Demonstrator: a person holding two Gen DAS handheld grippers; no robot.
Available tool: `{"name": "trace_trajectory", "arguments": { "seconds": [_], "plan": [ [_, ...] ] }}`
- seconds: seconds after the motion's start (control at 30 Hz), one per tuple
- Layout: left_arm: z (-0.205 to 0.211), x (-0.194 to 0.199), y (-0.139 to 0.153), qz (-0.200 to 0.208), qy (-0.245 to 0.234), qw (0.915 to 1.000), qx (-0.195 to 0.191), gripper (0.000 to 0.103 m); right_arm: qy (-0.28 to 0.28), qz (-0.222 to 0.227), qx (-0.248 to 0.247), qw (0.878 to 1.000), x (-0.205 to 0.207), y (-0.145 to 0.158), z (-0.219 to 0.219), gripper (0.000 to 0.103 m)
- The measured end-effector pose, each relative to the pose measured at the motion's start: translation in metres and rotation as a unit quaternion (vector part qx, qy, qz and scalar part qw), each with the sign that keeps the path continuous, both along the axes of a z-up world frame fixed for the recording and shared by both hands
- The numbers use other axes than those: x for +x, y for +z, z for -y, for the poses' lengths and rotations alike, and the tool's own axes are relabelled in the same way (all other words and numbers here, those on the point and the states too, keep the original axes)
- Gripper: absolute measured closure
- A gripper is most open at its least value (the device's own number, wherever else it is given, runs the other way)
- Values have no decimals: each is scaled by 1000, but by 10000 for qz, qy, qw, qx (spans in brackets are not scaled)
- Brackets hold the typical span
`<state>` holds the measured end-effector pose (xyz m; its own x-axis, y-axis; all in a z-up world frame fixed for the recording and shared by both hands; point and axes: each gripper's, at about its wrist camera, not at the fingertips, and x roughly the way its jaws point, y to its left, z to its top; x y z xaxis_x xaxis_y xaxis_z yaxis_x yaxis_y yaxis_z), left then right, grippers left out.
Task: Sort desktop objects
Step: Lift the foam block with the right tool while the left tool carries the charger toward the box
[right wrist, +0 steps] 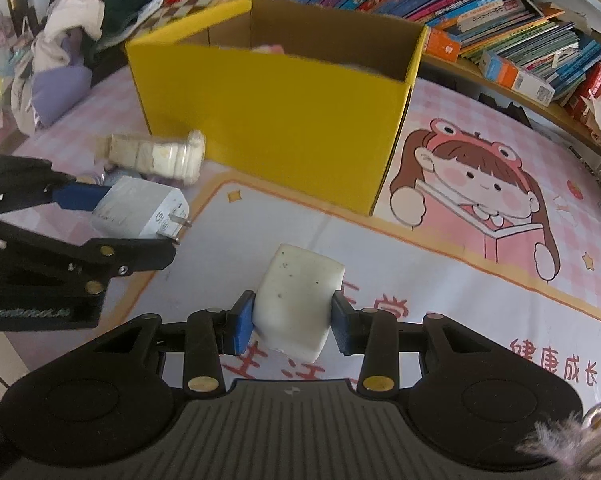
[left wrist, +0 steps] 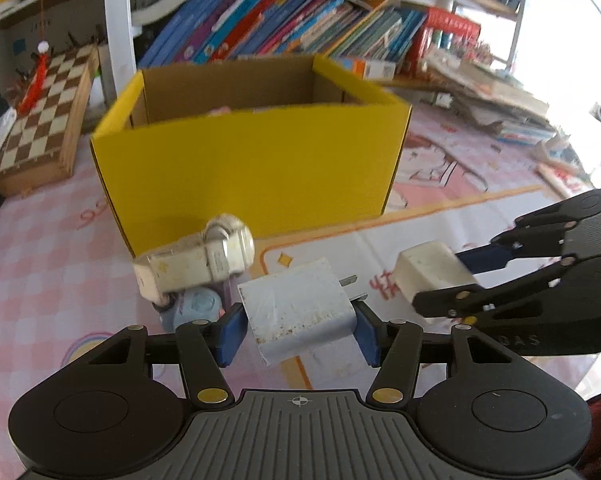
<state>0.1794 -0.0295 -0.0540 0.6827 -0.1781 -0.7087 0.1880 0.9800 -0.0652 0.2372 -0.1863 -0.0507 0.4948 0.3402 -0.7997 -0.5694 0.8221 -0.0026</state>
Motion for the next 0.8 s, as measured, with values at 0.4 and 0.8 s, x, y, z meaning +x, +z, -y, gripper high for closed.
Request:
{"name": "trace_trajectory", "arguments": {
  "seconds": [0.4, 0.8],
  "plan": [
    [-11, 5, 49, 658, -11, 9978, -104, 47, 15, 392, 532, 9978, 15, 51, -5, 66],
    [-22, 39, 95, 1318, -13, 9912, 127, 47, 229, 1224, 788, 9891, 61, 102, -16, 67]
  ]
}}
